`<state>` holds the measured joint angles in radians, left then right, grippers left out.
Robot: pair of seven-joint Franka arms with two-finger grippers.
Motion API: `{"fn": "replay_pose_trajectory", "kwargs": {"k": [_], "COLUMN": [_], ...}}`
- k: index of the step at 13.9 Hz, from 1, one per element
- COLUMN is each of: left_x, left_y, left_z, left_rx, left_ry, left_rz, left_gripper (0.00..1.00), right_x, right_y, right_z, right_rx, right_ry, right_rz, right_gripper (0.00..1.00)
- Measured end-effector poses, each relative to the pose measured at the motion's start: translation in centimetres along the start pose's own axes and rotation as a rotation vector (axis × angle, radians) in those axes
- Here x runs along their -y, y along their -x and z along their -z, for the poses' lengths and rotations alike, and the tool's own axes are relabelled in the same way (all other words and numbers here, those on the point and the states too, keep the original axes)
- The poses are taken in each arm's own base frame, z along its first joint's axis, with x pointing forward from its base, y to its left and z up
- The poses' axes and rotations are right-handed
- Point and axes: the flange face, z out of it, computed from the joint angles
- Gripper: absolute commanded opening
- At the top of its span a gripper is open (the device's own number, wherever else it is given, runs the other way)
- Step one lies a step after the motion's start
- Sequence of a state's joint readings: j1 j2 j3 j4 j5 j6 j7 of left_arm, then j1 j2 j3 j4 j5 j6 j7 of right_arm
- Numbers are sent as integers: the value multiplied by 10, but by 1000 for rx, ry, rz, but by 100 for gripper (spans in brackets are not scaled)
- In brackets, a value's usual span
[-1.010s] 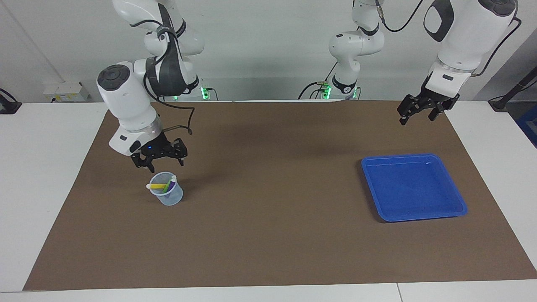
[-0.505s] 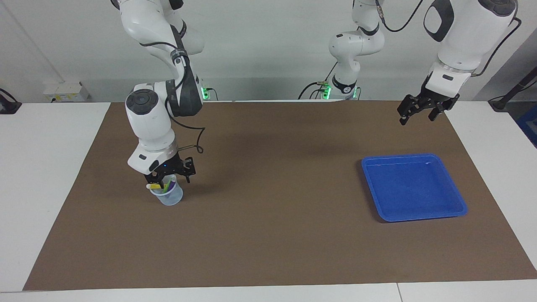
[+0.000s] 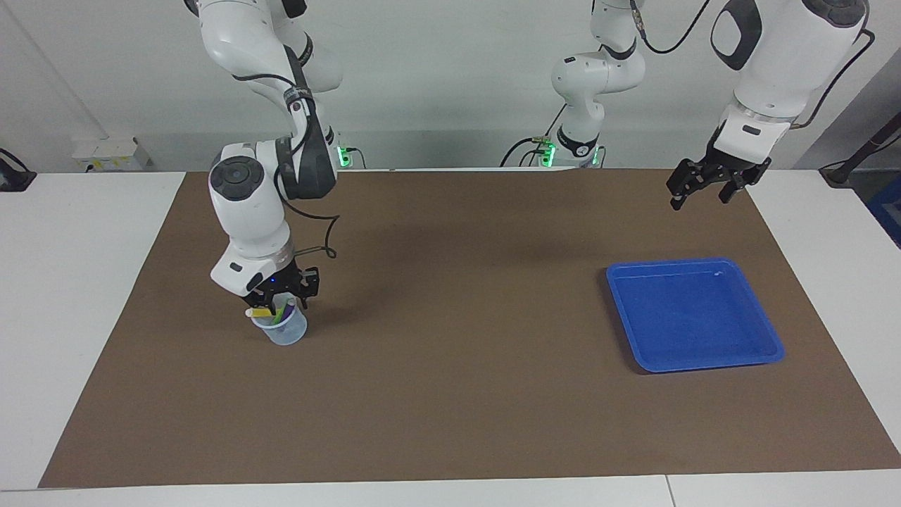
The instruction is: Right arm passes pens to left for tray arrangement
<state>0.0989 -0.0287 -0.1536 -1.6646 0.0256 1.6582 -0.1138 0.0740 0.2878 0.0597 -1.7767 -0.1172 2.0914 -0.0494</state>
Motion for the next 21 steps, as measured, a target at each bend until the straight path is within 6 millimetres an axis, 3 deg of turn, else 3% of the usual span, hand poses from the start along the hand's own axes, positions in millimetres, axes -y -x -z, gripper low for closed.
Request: {"fn": "replay_pose_trajectory", "kwargs": {"k": [10, 21], "left_x": [0, 0], "left_y": [0, 0], "left_z": [0, 0], "left_rx": [0, 0], "left_ry": [0, 0], "left_rz": [0, 0], "left_gripper": [100, 100], "right_x": [-2, -15], "right_y": [1, 2], "right_z": [-1, 0], "right_rx": [11, 11], "right_ry": [19, 22], "right_rz": [9, -10], "right_gripper": [29, 20]}}
